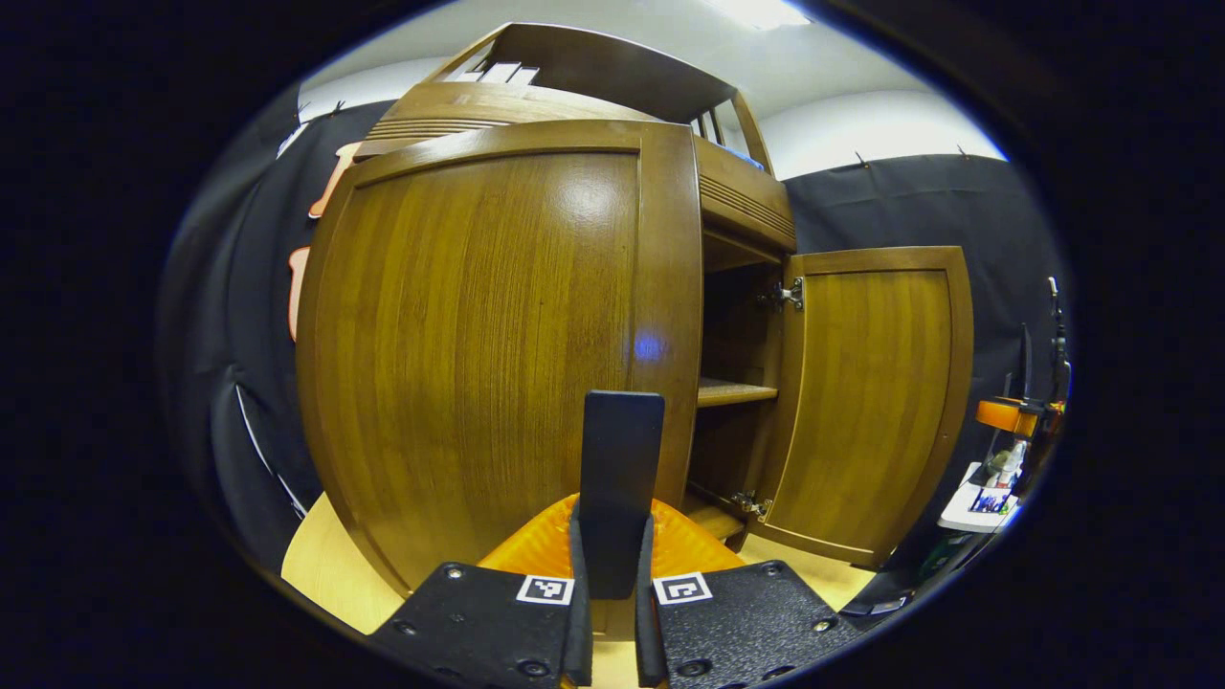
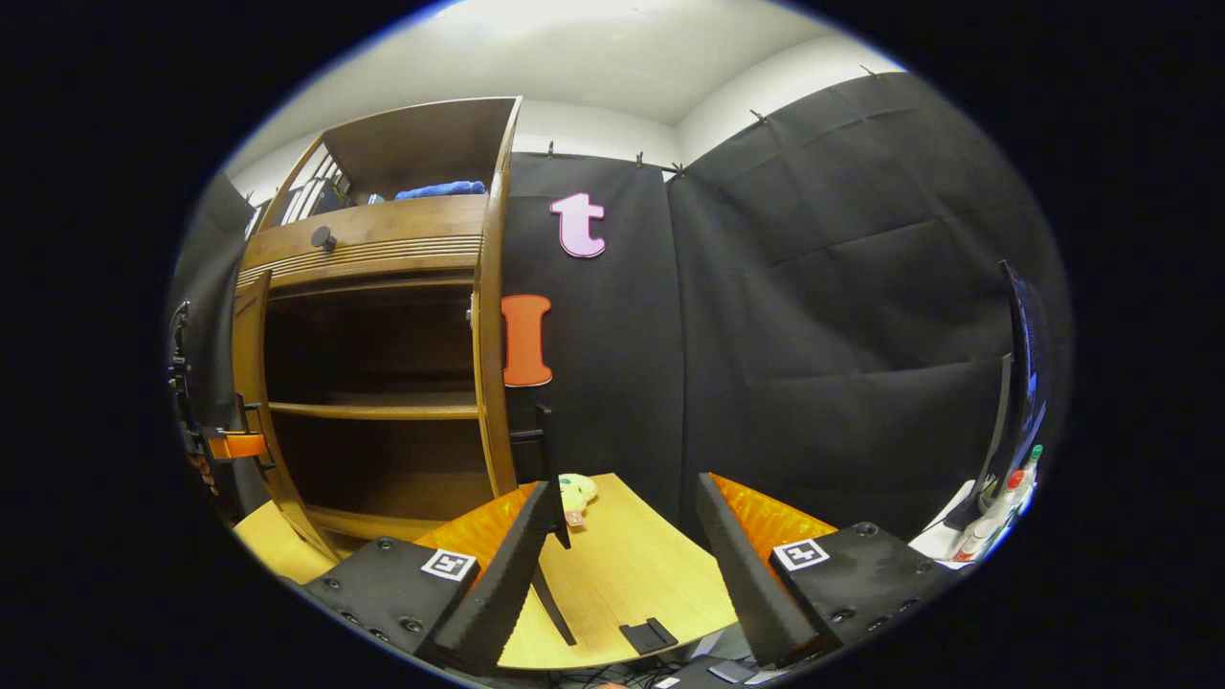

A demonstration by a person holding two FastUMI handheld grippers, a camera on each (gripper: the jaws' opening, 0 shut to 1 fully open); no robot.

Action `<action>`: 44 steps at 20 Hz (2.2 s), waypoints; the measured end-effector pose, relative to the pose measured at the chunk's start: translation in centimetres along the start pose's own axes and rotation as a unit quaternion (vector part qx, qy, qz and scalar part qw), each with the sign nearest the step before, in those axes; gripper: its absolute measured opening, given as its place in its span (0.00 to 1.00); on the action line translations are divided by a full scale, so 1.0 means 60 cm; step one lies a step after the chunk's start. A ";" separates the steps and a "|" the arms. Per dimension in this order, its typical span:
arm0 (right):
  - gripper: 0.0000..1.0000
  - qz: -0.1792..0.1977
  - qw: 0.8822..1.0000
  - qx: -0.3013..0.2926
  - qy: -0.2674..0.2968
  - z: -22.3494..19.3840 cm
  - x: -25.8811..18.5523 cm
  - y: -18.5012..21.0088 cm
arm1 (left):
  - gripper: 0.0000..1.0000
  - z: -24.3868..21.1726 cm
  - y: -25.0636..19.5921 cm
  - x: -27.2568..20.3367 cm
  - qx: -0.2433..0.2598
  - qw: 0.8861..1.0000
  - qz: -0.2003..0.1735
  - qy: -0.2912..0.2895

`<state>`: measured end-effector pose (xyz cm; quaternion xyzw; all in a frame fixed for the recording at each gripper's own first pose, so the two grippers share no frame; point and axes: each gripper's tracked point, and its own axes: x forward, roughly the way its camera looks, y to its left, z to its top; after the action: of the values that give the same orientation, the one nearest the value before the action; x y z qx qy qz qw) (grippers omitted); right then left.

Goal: Open the right door of the double-door shoe cabinet with the right hand, and open the left door with the left hand.

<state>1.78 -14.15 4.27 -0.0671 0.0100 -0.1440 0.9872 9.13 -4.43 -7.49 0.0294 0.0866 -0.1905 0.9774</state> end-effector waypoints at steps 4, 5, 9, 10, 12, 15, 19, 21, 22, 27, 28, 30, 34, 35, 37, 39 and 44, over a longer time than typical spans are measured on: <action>1.00 -0.004 1.000 0.000 -0.010 0.009 -0.003 0.003 | 0.17 0.001 0.004 -0.021 -0.004 1.000 -0.009 0.000; 0.97 -0.003 1.000 0.000 -0.011 0.009 -0.003 0.004 | 0.18 0.000 0.007 -0.028 -0.004 1.000 -0.008 -0.001; 0.97 0.008 1.000 0.003 -0.012 0.013 -0.007 0.018 | 0.17 0.002 0.019 -0.064 -0.005 1.000 0.002 -0.007; 0.98 0.011 1.000 0.004 -0.011 0.011 -0.007 0.025 | 0.17 0.003 0.022 -0.073 -0.004 1.000 0.005 -0.006; 0.98 0.017 1.000 0.005 -0.011 0.008 -0.010 0.039 | 0.17 0.004 0.027 -0.089 -0.004 1.000 0.012 -0.007; 1.00 0.027 1.000 0.007 -0.009 0.007 -0.011 0.058 | 0.17 0.004 0.037 -0.112 -0.004 1.000 0.022 -0.009; 0.98 0.035 0.999 0.006 -0.007 0.006 -0.010 0.076 | 0.18 0.003 0.053 -0.148 -0.004 0.999 0.041 -0.014; 0.98 0.037 0.999 0.005 -0.007 0.008 -0.011 0.084 | 0.18 0.002 0.062 -0.169 -0.002 0.998 0.054 -0.015; 0.97 0.039 0.999 0.005 -0.008 0.008 -0.012 0.089 | 0.18 0.003 0.068 -0.180 -0.001 0.998 0.061 -0.016; 0.97 0.053 0.999 0.006 -0.009 0.008 -0.017 0.116 | 0.17 0.005 0.104 -0.225 0.002 0.995 0.096 -0.019; 1.00 0.055 0.998 0.006 -0.008 0.007 -0.018 0.120 | 0.17 0.005 0.112 -0.232 0.002 0.994 0.103 -0.020; 1.00 0.059 0.998 0.004 -0.007 0.007 -0.020 0.128 | 0.14 0.008 0.121 -0.251 -0.001 0.993 0.119 -0.021; 1.00 0.068 0.998 -0.002 -0.012 0.012 -0.025 0.147 | 0.14 0.014 0.146 -0.274 0.008 0.989 0.146 -0.023; 1.00 0.070 0.997 -0.003 -0.012 0.013 -0.025 0.150 | 0.12 0.016 0.152 -0.280 0.010 0.988 0.153 -0.023; 1.00 0.074 0.997 -0.003 -0.012 0.013 -0.025 0.158 | 0.11 0.017 0.165 -0.292 0.011 0.986 0.167 -0.022; 0.97 0.077 0.997 -0.003 -0.014 0.015 -0.027 0.163 | 0.09 0.019 0.177 -0.302 0.008 0.984 0.178 -0.023; 0.99 0.087 0.996 -0.004 -0.016 0.023 -0.029 0.180 | 0.05 0.025 0.202 -0.325 0.001 0.980 0.197 -0.028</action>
<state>3.24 -3.25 4.19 -0.0717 0.0004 -0.0569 0.9958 -3.85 13.80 -2.18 0.0413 0.0517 0.0050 0.9978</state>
